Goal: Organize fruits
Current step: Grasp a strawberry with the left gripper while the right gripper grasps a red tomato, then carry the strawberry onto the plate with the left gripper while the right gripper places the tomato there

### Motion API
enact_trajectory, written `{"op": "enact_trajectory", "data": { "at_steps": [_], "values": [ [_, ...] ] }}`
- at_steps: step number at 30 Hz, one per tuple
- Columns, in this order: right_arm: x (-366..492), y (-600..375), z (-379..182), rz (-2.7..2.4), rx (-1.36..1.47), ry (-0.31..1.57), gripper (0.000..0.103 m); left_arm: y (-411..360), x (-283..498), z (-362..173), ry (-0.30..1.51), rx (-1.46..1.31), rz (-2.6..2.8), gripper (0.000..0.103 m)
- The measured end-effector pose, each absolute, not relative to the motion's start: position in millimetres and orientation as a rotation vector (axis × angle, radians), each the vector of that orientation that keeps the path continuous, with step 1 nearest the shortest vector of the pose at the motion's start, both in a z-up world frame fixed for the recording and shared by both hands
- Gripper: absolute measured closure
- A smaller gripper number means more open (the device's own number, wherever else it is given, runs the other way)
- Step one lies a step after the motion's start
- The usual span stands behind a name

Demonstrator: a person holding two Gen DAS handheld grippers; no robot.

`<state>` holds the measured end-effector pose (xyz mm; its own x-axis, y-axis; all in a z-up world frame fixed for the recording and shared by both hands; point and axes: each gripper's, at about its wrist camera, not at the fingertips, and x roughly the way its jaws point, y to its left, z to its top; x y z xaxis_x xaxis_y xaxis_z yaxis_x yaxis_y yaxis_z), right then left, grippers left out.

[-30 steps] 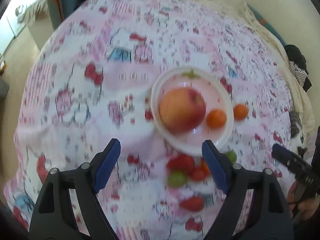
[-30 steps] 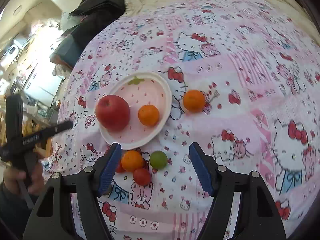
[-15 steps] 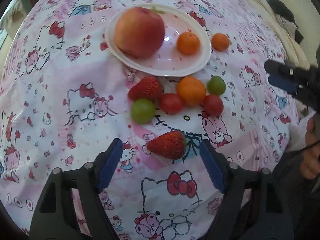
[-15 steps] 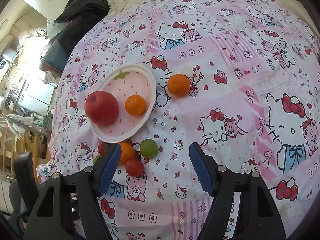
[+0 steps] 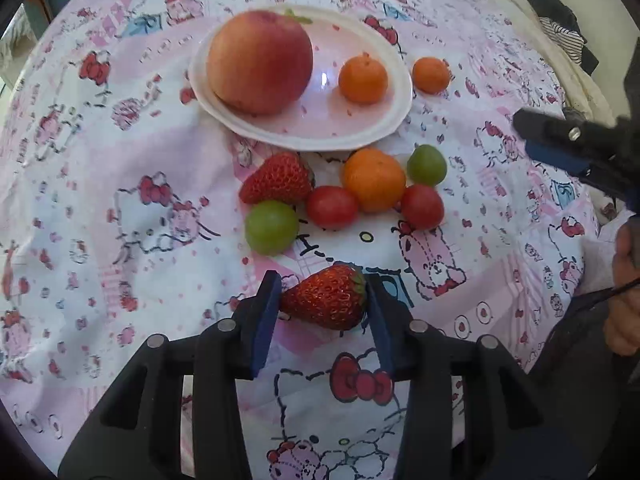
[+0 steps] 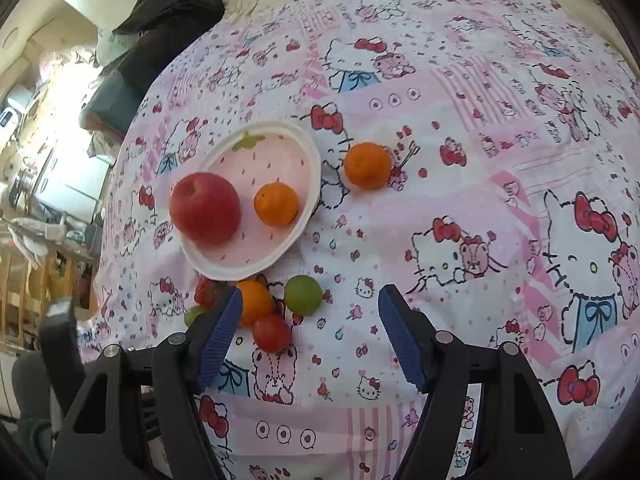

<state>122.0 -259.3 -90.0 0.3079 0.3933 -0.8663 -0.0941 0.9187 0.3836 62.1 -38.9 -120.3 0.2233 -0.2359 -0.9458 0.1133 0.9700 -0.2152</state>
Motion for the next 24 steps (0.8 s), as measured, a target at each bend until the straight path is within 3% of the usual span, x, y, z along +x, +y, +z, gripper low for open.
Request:
{"op": "enact_trajectory", "data": {
  "at_steps": [6,12,24],
  "values": [
    [117,-242,-98,0.403,0.237,1.265,0.032,-24,64,-93,1.232,-0.094,-0.179,0.064],
    [103,-201,-113,0.480,0.018,1.296,0.055,-12,75,-80,1.164,-0.086,-0.114,0.064],
    [106,-173,-146,0.508,-0.146,1.359,0.062,9,82,-81,1.170,-0.150,-0.055,0.064]
  ]
}}
